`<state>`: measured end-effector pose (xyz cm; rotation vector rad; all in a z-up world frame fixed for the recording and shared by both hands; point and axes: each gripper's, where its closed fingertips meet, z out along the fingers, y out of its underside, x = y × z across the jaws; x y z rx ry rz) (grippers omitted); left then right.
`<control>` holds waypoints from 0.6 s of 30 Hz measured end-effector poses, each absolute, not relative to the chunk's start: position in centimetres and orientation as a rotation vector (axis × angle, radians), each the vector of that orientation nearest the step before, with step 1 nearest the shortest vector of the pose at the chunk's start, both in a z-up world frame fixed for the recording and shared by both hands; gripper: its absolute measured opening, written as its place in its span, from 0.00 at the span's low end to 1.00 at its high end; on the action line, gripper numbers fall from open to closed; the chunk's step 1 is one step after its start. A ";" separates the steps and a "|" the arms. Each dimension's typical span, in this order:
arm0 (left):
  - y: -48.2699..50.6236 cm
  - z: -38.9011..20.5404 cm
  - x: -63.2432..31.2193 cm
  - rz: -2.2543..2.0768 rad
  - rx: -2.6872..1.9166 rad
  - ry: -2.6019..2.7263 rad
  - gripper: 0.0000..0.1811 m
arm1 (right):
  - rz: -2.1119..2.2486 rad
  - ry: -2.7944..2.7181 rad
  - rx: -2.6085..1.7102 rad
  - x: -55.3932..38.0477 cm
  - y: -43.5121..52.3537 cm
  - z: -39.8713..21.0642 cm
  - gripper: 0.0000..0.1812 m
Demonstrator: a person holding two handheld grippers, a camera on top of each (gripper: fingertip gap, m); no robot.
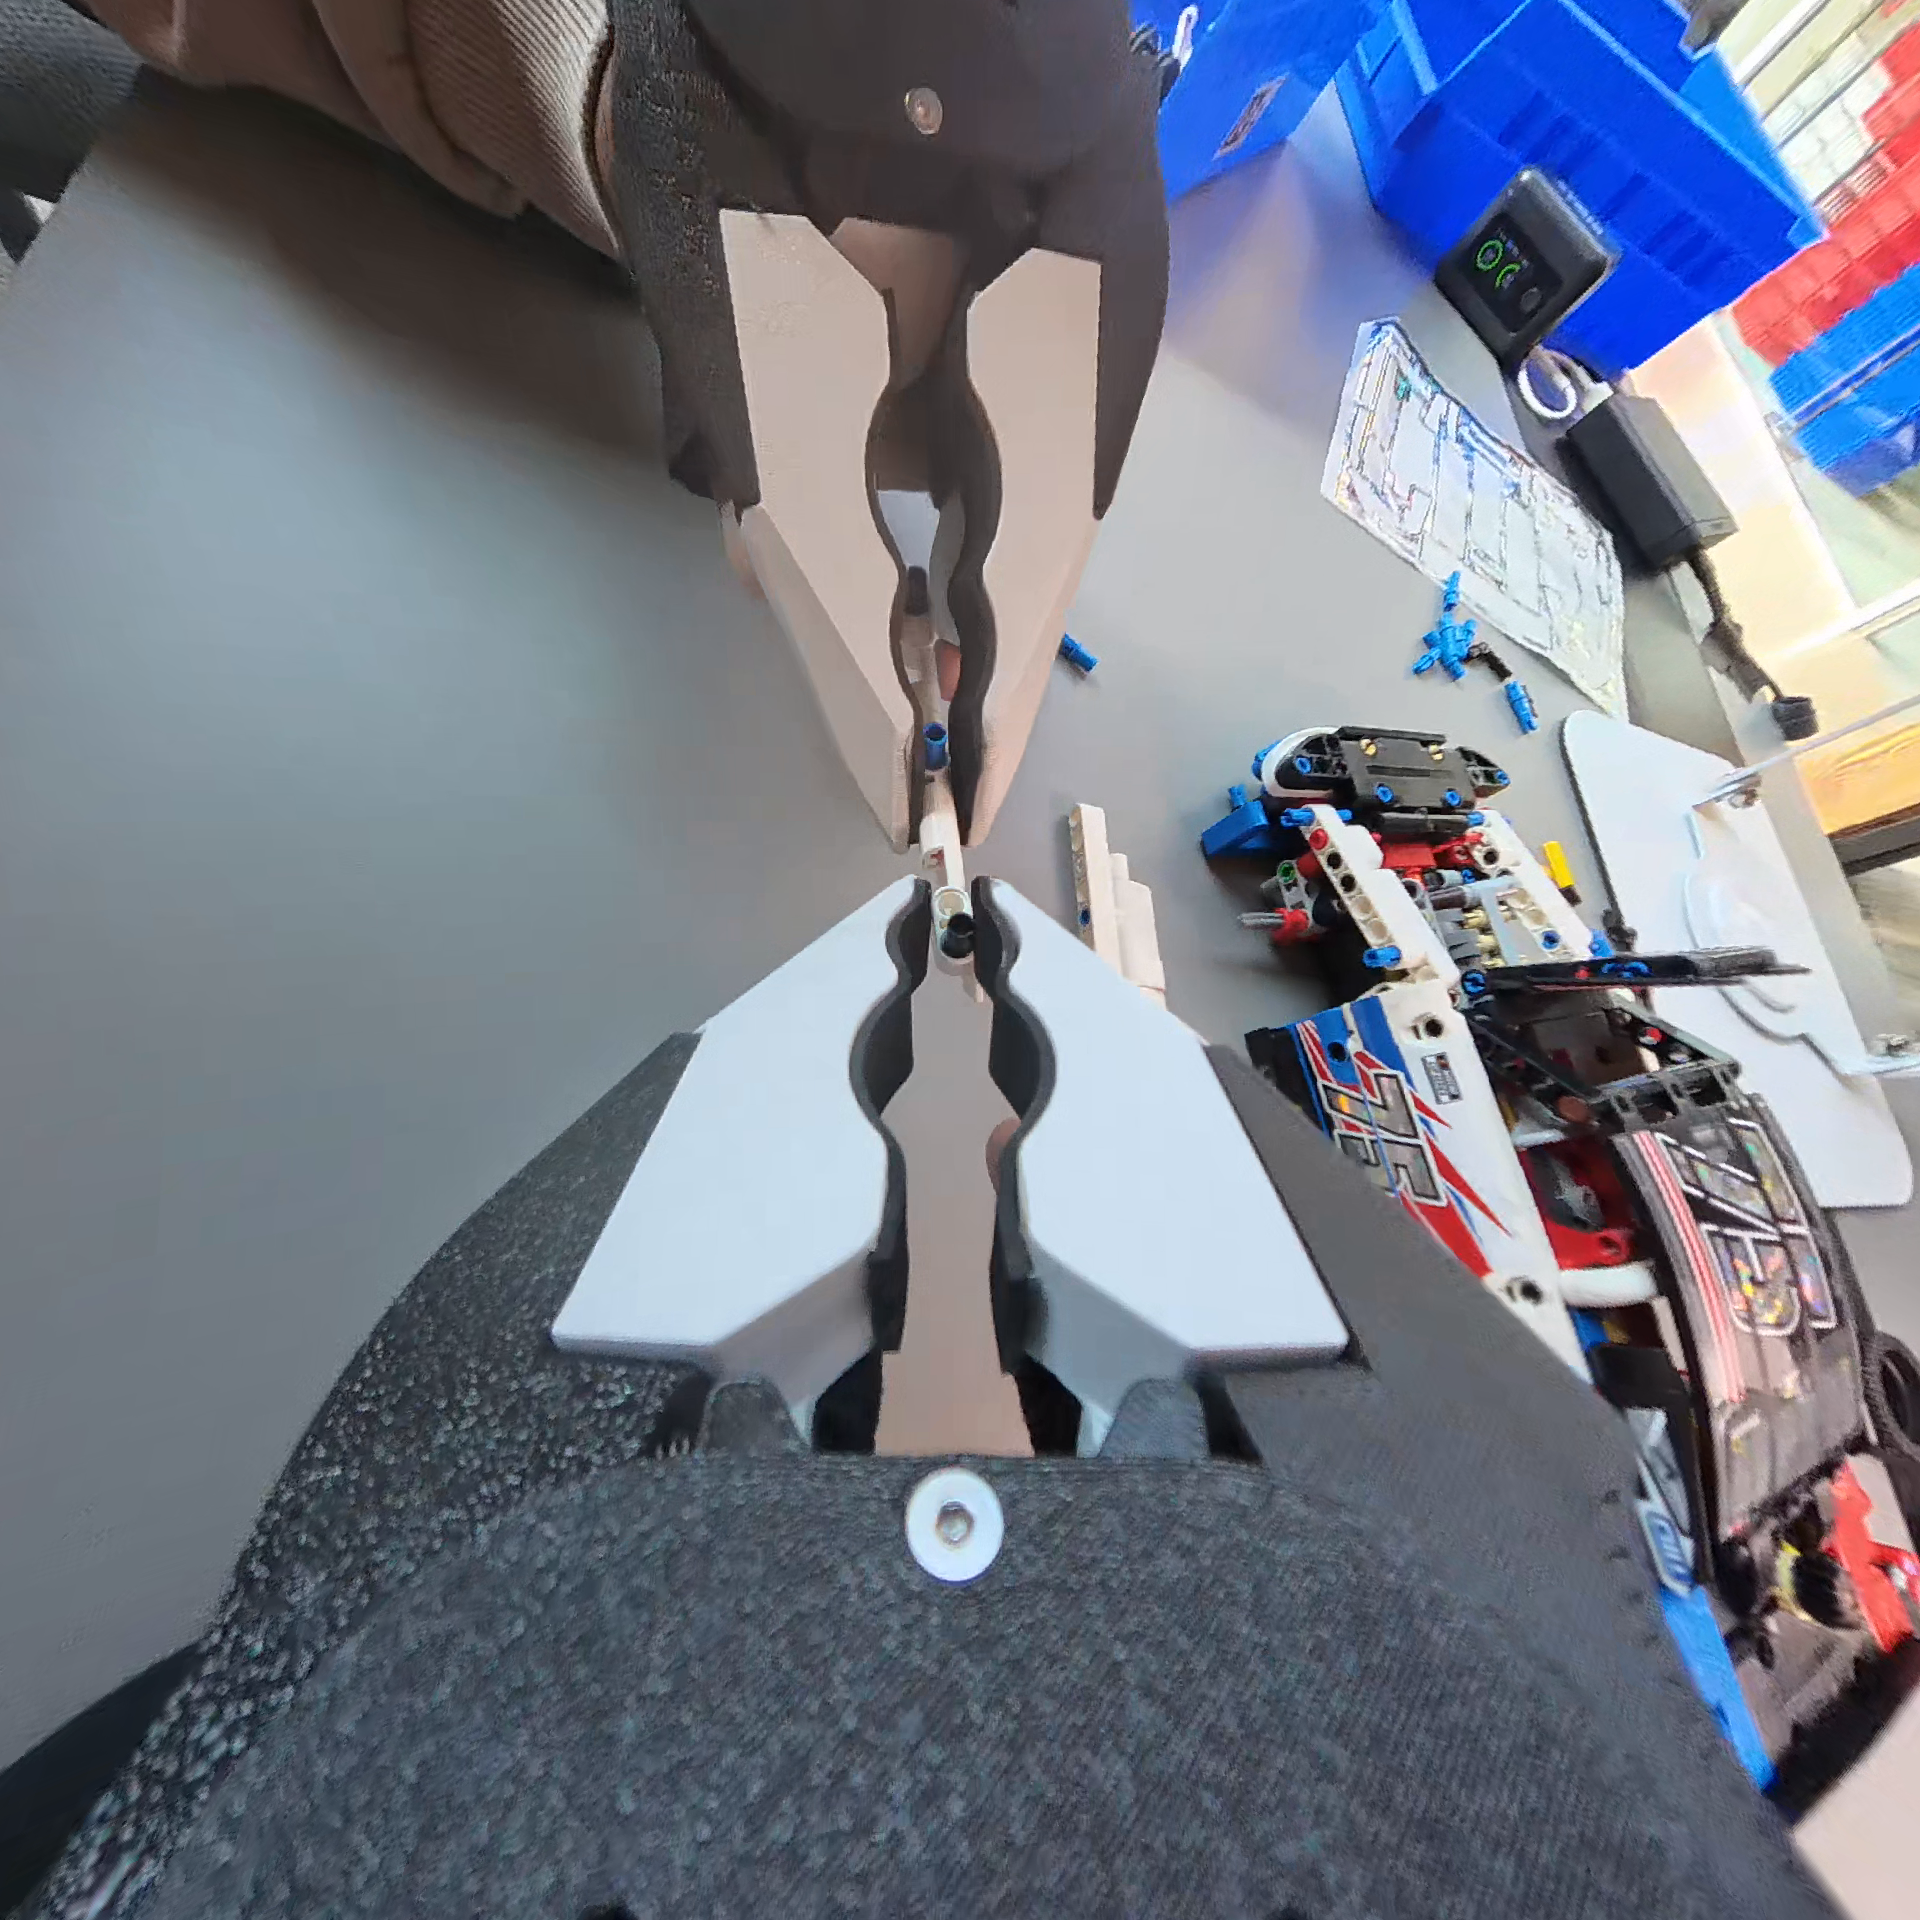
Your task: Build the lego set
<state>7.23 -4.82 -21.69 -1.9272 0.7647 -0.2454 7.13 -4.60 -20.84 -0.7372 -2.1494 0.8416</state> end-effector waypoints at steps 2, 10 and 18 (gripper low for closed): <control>-4.5 -21.1 6.4 -0.254 -1.910 0.716 0.06 | 0.850 -2.104 -0.712 6.7 -4.0 -20.2 0.03; -4.8 -22.7 3.9 -0.260 -2.001 0.699 0.04 | 0.805 -2.046 -0.662 5.8 -3.0 -22.4 0.03; -4.6 -24.2 3.3 -0.062 -2.027 0.807 0.04 | 0.762 -2.109 -0.716 6.1 -2.3 -24.3 0.06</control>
